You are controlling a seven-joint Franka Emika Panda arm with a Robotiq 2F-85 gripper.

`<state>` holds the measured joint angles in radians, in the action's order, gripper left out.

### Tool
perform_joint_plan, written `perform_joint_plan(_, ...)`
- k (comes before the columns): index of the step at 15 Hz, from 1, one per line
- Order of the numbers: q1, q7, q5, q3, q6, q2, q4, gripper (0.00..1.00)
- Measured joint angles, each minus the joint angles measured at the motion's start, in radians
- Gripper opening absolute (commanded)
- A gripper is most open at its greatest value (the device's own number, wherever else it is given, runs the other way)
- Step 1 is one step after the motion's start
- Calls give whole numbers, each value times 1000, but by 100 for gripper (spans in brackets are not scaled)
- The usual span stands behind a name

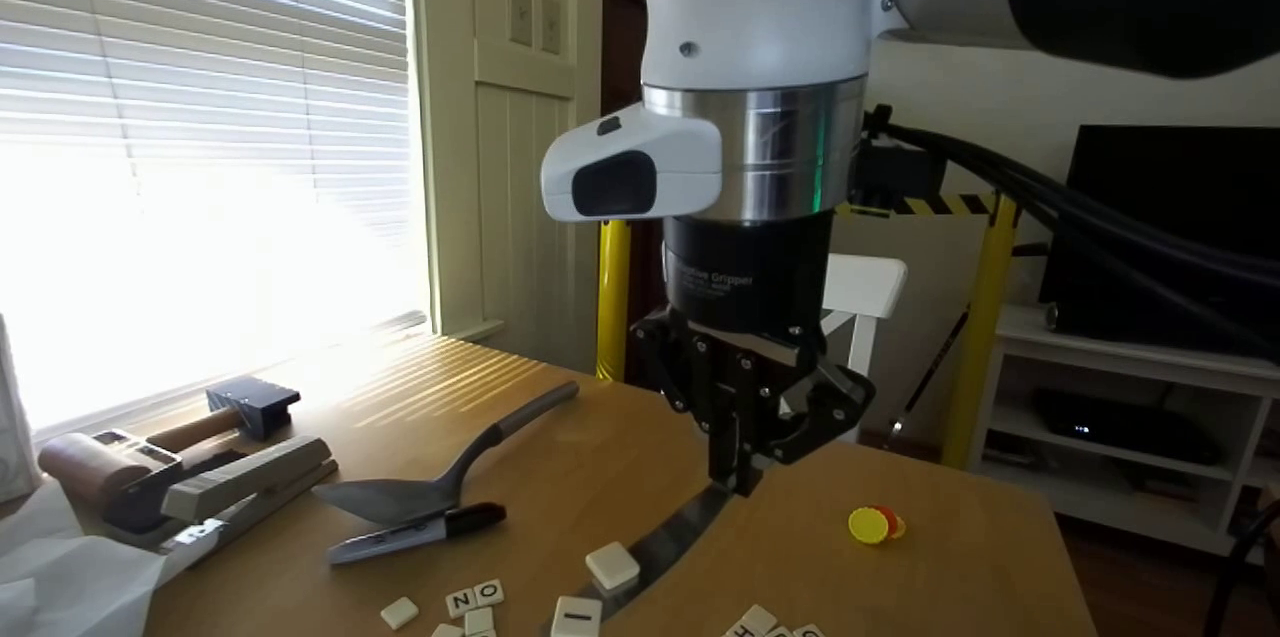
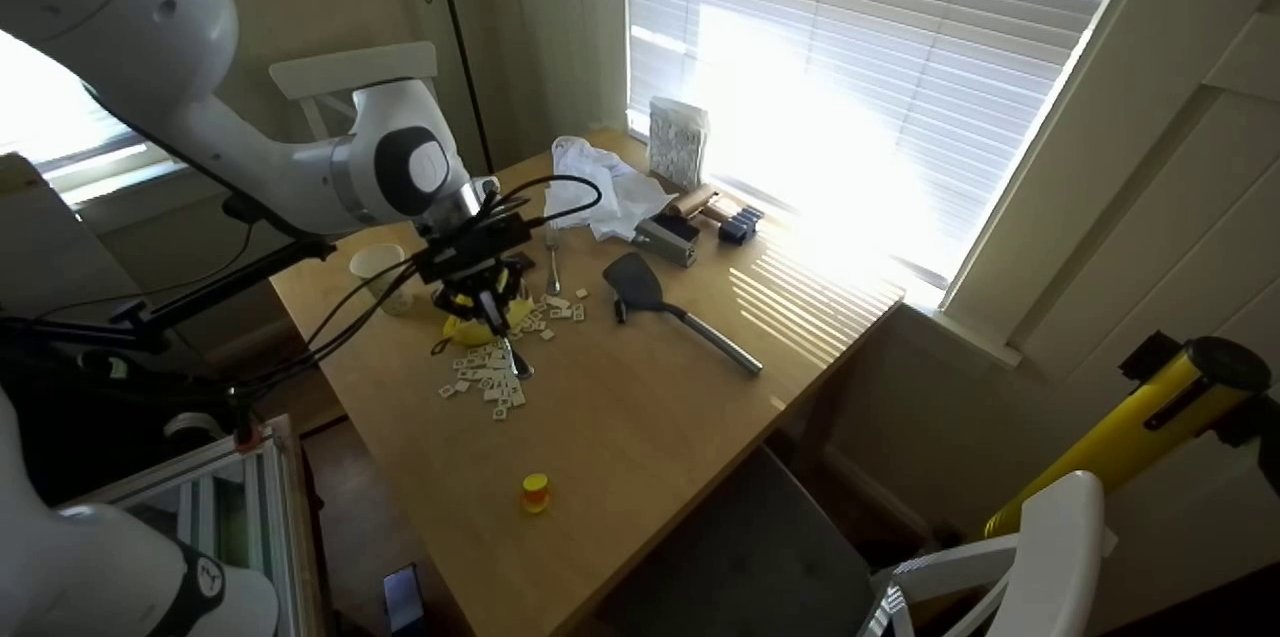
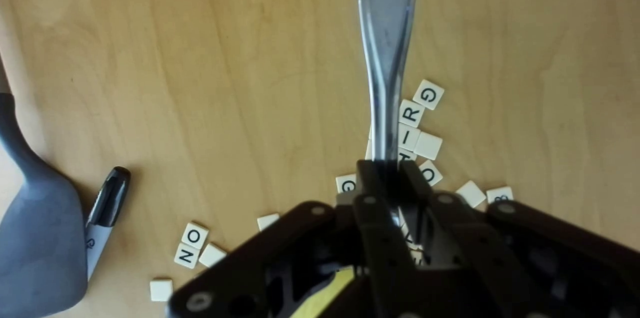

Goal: Drag the scrabble letters with the butter knife

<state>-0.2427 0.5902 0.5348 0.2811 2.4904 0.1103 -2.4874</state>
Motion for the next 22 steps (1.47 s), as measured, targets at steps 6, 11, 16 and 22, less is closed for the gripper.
perform_joint_plan(6,-1,-1,3,0,0,2,0,4)
perform_joint_plan(11,-25,-2,24,3,-7,21,0,4)
perform_joint_plan(16,-54,-23,73,5,-36,58,9,4)
perform_joint_plan(22,-89,-72,96,18,-124,104,50,4)
